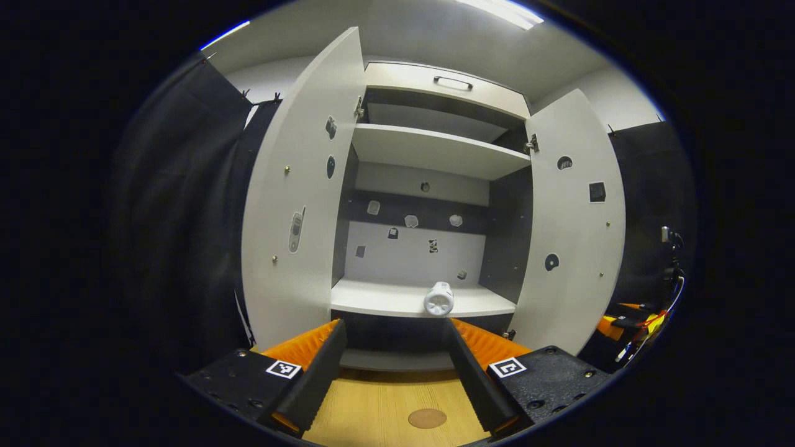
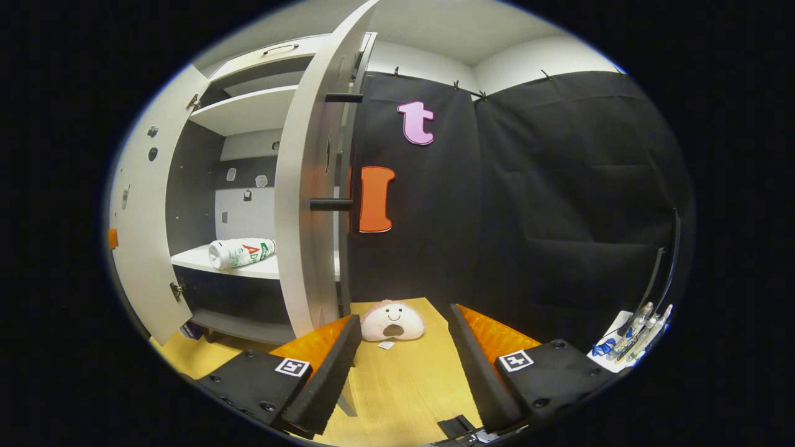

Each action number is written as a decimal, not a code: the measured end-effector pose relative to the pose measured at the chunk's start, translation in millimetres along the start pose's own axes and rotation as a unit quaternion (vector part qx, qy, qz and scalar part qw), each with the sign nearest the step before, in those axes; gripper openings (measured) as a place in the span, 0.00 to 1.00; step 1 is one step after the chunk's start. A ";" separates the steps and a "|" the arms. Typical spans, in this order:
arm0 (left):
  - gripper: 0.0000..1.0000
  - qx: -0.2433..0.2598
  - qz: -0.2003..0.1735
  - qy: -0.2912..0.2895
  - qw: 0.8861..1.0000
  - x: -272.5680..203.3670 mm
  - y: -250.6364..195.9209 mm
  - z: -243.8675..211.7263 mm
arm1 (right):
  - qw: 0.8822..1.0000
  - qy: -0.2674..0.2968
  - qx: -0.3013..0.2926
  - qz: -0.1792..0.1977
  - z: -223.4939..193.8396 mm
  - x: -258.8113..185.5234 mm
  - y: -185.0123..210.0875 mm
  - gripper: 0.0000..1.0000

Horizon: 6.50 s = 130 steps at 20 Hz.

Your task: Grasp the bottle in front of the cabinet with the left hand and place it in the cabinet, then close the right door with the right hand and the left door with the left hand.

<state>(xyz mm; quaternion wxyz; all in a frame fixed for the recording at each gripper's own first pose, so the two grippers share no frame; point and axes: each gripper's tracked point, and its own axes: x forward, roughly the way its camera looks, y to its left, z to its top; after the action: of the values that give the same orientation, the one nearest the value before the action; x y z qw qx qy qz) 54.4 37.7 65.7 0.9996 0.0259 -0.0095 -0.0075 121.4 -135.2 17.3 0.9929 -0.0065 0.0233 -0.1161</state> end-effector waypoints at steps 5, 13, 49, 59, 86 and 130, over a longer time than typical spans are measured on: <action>0.95 0.010 0.009 0.003 1.000 -29.2 6.9 -4.3 | 1.000 -0.009 -0.008 -0.016 1.0 -6.5 11.5 0.94; 0.95 -0.015 0.012 0.003 1.000 -48.8 14.3 -9.1 | 0.999 0.008 -0.013 0.046 -0.4 -11.1 81.4 0.94; 0.95 -0.006 0.179 0.016 0.984 -7.5 237.8 -32.8 | 0.990 -0.024 -0.034 0.135 38.1 -63.2 153.5 0.95; 0.95 -0.005 0.145 0.018 0.989 24.6 225.2 -39.4 | 0.992 -0.031 -0.039 0.119 40.5 -74.0 123.6 0.88; 0.94 -0.007 0.040 0.053 0.998 78.9 87.6 -60.5 | 0.996 -0.027 -0.027 0.082 23.7 -71.6 54.7 0.88; 0.94 -0.003 0.000 0.042 0.999 107.4 12.9 -3.8 | 0.998 -0.002 -0.009 0.060 19.3 -43.2 19.9 0.95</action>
<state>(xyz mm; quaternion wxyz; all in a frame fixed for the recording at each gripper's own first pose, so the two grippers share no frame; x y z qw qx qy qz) 162.0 49.1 64.6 0.9992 0.0237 0.0321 -0.0063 84.9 -105.7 38.1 0.9981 -0.0143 0.0224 -0.0564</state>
